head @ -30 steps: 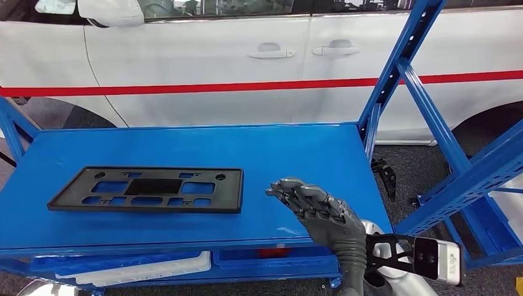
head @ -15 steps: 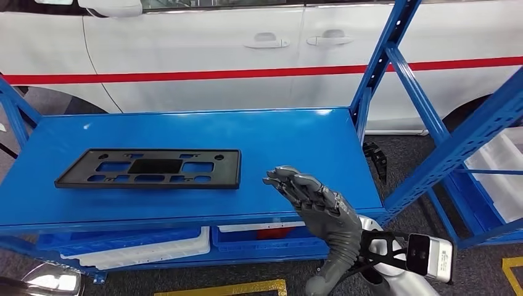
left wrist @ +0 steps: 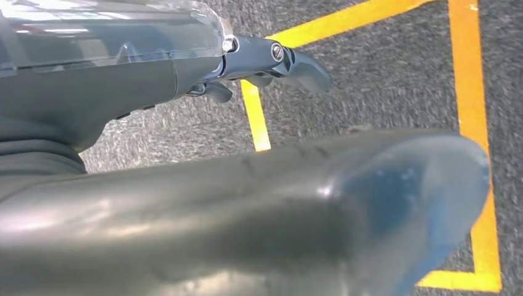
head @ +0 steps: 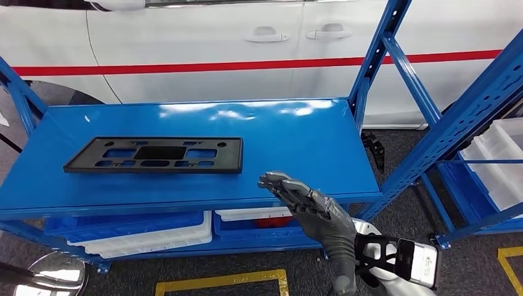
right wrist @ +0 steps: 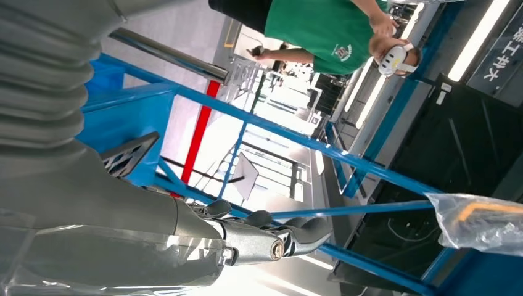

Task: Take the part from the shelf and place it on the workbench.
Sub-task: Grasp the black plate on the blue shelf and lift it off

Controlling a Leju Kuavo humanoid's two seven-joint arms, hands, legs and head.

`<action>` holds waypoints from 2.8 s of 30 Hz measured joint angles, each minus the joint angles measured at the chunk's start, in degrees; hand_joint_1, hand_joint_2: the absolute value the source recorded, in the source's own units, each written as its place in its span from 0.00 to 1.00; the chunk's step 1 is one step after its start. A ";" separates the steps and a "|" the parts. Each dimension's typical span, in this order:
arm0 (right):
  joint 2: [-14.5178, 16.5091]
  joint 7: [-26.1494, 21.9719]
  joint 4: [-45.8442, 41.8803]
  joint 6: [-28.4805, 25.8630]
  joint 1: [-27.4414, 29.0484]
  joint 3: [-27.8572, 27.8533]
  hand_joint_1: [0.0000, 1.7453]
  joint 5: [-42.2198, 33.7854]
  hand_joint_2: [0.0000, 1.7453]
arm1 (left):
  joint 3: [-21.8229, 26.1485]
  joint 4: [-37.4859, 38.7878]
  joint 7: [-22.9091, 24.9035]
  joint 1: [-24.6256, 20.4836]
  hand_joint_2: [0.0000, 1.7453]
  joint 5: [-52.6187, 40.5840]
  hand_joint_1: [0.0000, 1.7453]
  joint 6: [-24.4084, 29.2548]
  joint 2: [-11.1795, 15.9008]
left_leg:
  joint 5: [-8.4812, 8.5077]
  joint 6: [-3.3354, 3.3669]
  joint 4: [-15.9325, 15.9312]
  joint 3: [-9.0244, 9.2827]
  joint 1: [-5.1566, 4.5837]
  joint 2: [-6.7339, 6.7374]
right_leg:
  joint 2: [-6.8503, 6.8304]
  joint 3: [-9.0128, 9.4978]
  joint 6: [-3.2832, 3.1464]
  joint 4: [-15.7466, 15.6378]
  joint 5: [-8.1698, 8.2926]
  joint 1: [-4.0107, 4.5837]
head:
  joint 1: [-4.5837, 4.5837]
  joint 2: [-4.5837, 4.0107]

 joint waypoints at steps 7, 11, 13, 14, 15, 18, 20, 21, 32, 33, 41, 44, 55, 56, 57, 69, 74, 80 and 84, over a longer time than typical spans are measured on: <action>0.03 0.17 0.97 0.15 0.36 0.37 0.00 0.29 0.00 | 0.15 0.00 0.07 0.00 0.00 0.16 0.00 0.11 -0.10 | 1.14 2.33 -0.26 -1.31 -0.11 0.29 | 0.13 -7.72 1.25 16.84 -8.16 -0.46 | 0.00 0.00; 0.03 0.80 1.43 -0.24 0.47 0.47 0.00 0.39 0.00 | 0.43 0.01 0.22 0.05 0.00 0.56 0.00 0.10 -0.21 | 1.22 2.28 -0.21 -1.23 -0.49 0.26 | 0.04 -2.60 -0.03 7.17 -2.08 -0.12 | 0.01 0.00; 0.05 0.85 1.54 -0.31 0.38 0.47 0.00 0.46 0.00 | 0.48 0.02 0.23 -0.01 0.00 0.59 0.00 0.09 -0.39 | 1.29 1.92 -0.10 -1.50 -0.67 0.26 | -0.10 -0.06 -0.88 1.46 -0.35 0.34 | 0.01 0.00; 0.05 0.91 1.62 -0.31 0.34 0.47 0.00 0.50 0.00 | 0.50 0.02 0.24 -0.02 0.00 0.60 0.00 0.09 -0.47 | 1.35 1.64 -0.08 -1.73 -0.70 0.31 | -0.12 0.20 -1.09 0.57 -0.49 0.51 | 0.01 0.00; 0.06 1.08 1.71 -0.30 0.30 0.47 0.00 0.55 0.00 | 0.54 0.02 0.25 -0.04 0.00 0.60 0.00 0.07 -0.48 | 1.44 1.33 -0.10 -1.88 -0.72 0.39 | -0.06 0.11 -1.14 0.20 -0.49 0.57 | 0.01 0.00; -0.01 1.88 2.11 -0.21 0.09 0.50 0.00 0.73 0.00 | 0.81 0.02 0.43 -0.08 0.00 0.58 0.00 0.02 -0.46 | -0.09 0.44 1.78 -2.74 -0.73 0.47 | -0.08 0.35 -1.47 -0.82 -0.09 -0.01 | 0.00 0.00; -0.05 2.28 2.45 -0.15 -0.03 0.63 0.00 0.84 0.00 | 1.08 0.02 0.71 -0.09 0.00 0.58 0.00 0.07 -0.45 | -3.62 0.00 7.96 -5.41 -0.64 0.39 | -0.21 0.44 -1.73 -1.07 0.07 -0.10 | 0.01 0.00; -0.05 2.44 2.64 -0.22 -0.02 0.70 0.00 0.89 0.00 | 1.20 0.02 0.87 -0.04 0.00 0.58 0.00 0.09 -0.46 | -5.45 -0.18 12.02 -7.25 -0.58 0.39 | -0.22 0.38 -1.80 -1.00 0.08 -0.06 | 0.00 0.00; -0.04 5.75 5.20 -1.42 0.41 1.44 0.00 2.19 0.00 | 1.53 0.01 2.24 0.03 0.00 0.74 0.00 0.71 -0.43 | 1.24 1.53 0.91 -2.46 -0.50 -0.03 | 0.14 -0.59 0.12 0.94 -0.42 0.03 | 0.00 0.00; -0.02 5.81 5.37 -1.40 0.39 1.48 0.00 2.24 0.00 | 1.54 0.01 2.27 0.00 0.00 0.79 0.00 0.72 -0.46 | 1.46 1.92 0.75 -2.49 -0.45 -0.01 | 0.14 -0.88 0.38 1.65 -1.07 -0.06 | 0.00 0.00; 0.03 4.48 14.80 1.85 -0.95 5.85 0.00 6.79 0.00 | 2.86 0.01 1.15 -0.14 0.00 2.09 0.00 1.34 -0.56 | 2.11 2.68 0.76 -3.17 -0.64 -0.06 | 0.17 -3.69 0.47 10.59 -4.19 -0.39 | 0.00 0.00; 0.10 3.33 18.21 2.75 -2.39 8.84 0.00 7.77 0.00 | 3.25 0.01 0.54 -0.19 0.00 2.60 0.00 1.69 -0.84 | 2.36 2.08 0.75 -3.48 -0.81 -0.08 | -0.05 0.83 -0.66 1.39 -1.42 0.17 | 0.01 0.00; -1.50 2.86 20.69 3.13 -5.81 11.11 0.00 6.33 0.00 | 4.72 0.00 -0.80 -0.10 0.00 3.16 0.00 2.06 -0.78 | -3.95 -0.47 15.82 -10.44 -0.81 0.12 | -2.76 0.96 -1.69 -0.35 -0.78 -0.02 | 0.00 0.00; -1.61 2.86 20.58 3.11 -5.98 11.21 0.00 6.43 0.00 | 4.74 0.00 -0.91 -0.12 0.00 3.18 0.00 2.08 -0.70 | -2.07 -0.43 12.45 -8.73 -0.81 0.48 | -3.25 1.00 -1.59 -0.23 -0.88 -0.02 | 0.00 0.00; -1.67 2.86 20.43 3.09 -6.17 11.31 0.00 6.49 0.00 | 4.76 0.00 -1.00 -0.19 0.00 3.20 0.00 2.08 -0.62 | -0.32 -0.32 8.26 -6.66 -0.83 1.37 | -3.73 1.03 -1.41 -0.06 -1.03 0.03 | 0.00 0.00; -1.56 2.59 19.79 2.64 -7.29 12.23 0.00 7.15 0.00 | 5.63 0.00 -1.62 -0.44 0.00 3.42 0.00 2.06 -0.75 | 2.92 3.13 0.78 -4.13 -0.88 -1.94 | -0.03 -6.12 0.93 17.06 -9.57 -0.45 | 0.01 0.00; -1.53 5.10 19.99 -1.68 -8.30 12.50 0.00 7.70 0.00 | 5.88 0.00 -1.38 -0.30 0.00 4.25 0.00 2.98 -0.91 | 2.92 2.63 0.96 -4.15 -1.10 -3.38 | 0.03 -0.23 -0.42 3.23 -1.56 -0.05 | 0.00 0.00; -1.92 8.44 22.69 -5.56 -11.54 13.98 0.00 10.42 0.00 | 6.85 0.00 -1.06 -0.28 0.00 4.85 0.00 3.79 -1.00 | 1.16 0.58 3.57 -5.89 -1.22 -2.25 | -0.78 0.63 -1.42 -0.27 -0.66 -0.20 | -0.01 0.00; -2.70 9.12 24.88 -6.22 -12.66 15.64 0.00 10.89 0.00 | 7.17 0.00 -1.13 -0.31 0.00 5.12 0.00 3.93 -1.08 | -4.92 -0.46 16.42 -11.75 -0.99 -0.65 | -2.07 0.63 -1.82 -0.38 -0.59 -0.16 | 0.00 0.00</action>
